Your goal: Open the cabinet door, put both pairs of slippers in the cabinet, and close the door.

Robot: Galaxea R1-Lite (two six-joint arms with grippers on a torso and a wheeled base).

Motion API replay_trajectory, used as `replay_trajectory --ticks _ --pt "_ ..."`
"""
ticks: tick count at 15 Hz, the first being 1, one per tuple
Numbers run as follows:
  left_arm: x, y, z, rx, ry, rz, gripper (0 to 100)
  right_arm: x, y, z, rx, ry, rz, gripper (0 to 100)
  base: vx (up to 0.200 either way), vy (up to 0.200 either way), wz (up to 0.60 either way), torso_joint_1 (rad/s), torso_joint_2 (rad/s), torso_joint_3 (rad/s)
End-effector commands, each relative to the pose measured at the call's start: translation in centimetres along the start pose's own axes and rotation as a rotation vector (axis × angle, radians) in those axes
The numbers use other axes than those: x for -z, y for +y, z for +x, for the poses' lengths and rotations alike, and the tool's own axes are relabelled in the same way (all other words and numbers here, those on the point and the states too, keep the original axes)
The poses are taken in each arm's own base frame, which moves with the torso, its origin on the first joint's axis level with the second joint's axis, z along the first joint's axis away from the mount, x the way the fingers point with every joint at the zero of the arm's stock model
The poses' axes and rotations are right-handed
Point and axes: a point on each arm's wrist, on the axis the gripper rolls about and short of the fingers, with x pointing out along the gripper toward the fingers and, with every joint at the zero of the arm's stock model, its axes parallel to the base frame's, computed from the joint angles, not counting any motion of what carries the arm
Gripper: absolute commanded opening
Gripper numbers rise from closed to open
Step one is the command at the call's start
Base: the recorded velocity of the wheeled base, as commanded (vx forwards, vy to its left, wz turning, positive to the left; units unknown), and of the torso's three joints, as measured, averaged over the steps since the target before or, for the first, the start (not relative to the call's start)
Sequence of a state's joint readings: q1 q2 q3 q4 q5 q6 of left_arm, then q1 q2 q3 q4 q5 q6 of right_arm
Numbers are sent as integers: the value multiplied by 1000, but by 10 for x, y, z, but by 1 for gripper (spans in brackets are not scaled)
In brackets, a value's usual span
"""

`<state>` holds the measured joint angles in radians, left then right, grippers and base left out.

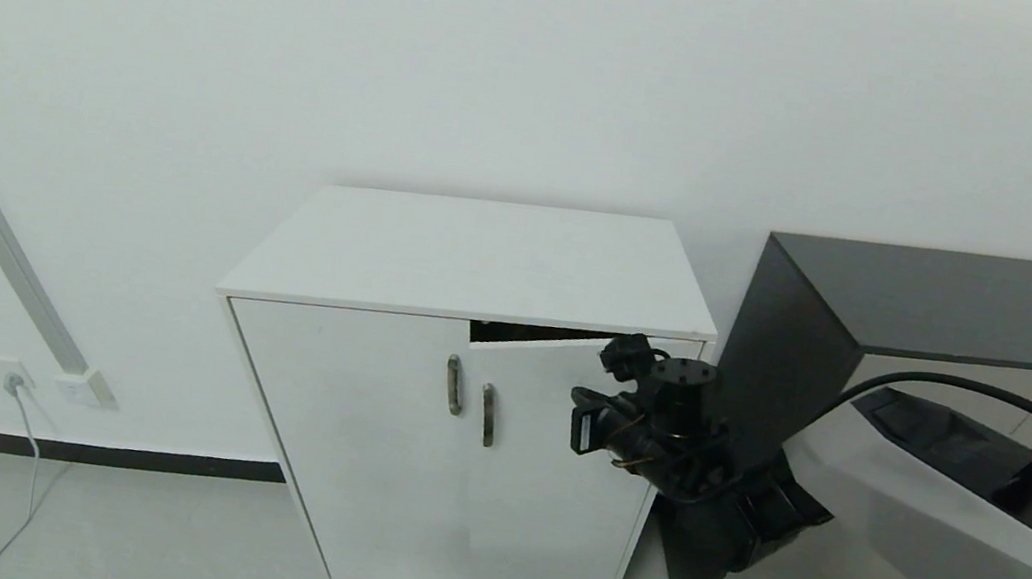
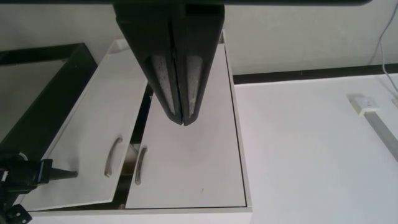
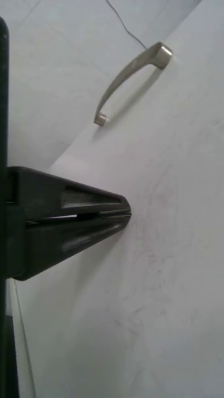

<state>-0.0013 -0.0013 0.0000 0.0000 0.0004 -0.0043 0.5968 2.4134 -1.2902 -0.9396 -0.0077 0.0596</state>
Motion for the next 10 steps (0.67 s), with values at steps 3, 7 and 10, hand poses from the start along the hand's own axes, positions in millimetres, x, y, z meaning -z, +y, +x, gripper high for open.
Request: replay_trajectory --ticks 3,7,10 --pt "0 0 0 -1 1 0 0 -2 -4 10 9 -5 0 0 0 0 0 0 0 0" --pt "0 0 0 -1 1 1 0 -6 -9 18 17 -13 2 0 0 0 0 0 0 0" --pt "0 0 0 -1 1 1 0 -10 -10 23 21 -27 3 0 0 0 0 0 0 0"
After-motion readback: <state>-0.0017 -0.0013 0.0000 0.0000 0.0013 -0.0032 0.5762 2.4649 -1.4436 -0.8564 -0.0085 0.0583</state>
